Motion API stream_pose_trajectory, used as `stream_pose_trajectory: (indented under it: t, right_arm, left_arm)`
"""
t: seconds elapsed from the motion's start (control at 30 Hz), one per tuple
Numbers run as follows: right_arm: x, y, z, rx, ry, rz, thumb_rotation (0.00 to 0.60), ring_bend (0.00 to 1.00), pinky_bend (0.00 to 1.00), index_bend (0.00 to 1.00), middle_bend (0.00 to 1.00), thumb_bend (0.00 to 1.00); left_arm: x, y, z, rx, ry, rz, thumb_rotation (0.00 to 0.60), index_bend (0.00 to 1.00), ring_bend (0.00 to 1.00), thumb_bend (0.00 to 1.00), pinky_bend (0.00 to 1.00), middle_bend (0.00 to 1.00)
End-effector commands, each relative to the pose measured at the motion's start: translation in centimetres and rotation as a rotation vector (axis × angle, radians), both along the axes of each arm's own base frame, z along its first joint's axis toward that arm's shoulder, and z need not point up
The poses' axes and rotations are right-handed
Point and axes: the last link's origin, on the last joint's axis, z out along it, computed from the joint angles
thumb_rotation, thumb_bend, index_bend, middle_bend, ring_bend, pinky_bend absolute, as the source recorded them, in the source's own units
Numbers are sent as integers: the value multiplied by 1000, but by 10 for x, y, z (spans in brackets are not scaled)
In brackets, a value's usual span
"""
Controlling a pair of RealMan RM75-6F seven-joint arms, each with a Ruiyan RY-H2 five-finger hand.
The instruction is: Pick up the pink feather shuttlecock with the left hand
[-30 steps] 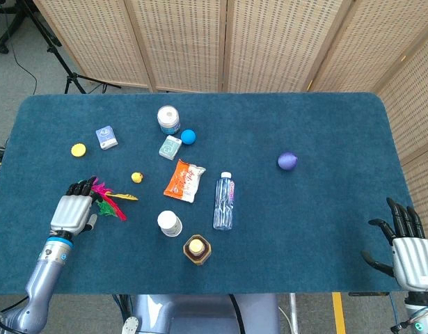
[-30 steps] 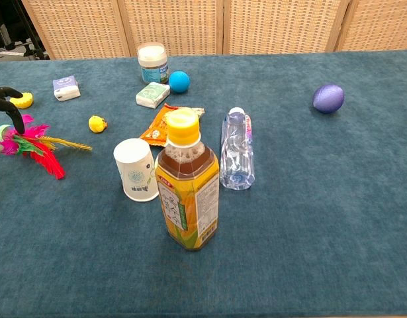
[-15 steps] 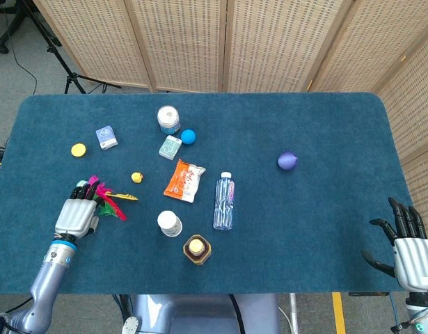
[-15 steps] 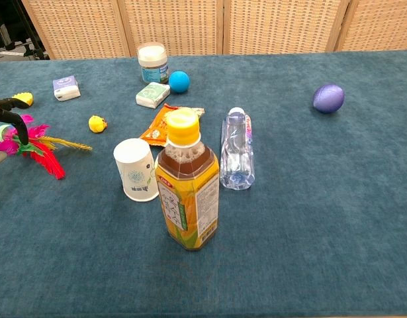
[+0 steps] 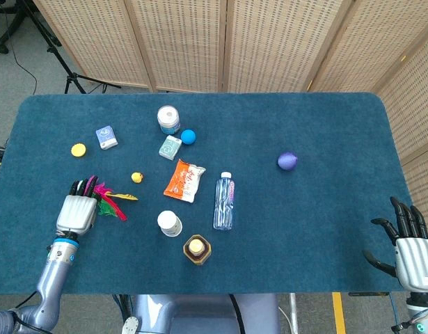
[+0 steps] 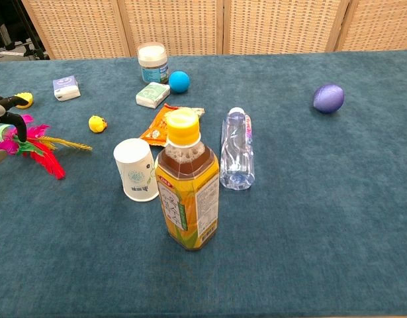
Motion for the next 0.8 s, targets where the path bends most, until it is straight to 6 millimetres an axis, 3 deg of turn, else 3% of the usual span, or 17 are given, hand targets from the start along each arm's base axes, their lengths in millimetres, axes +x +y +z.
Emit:
stream_pose_trajectory:
  t: [0.03,0.43,0.57,0.8]
  right_arm:
    - [0,0,0,0,0,1,600,0,0,315,0,208]
    - [1,1,0,-4,-2,6,600,0,0,315,0,208]
    - [1,1,0,-3,-2,6,600,0,0,315,0,208]
    - [2,1,0,-2,-1,8,600,0,0,315,0,208]
  left_arm:
    - [0,1,-4,5,22,-21,600,380,62,473,104,0]
    - [-1,4,-15,22,-10,-53,600,385,62,473,104,0]
    - [0,4,-17,28,-42,-67,600,456,62,476,104,0]
    - [4,2,-17,37,-83,-97,600,667,76,511,108,0]
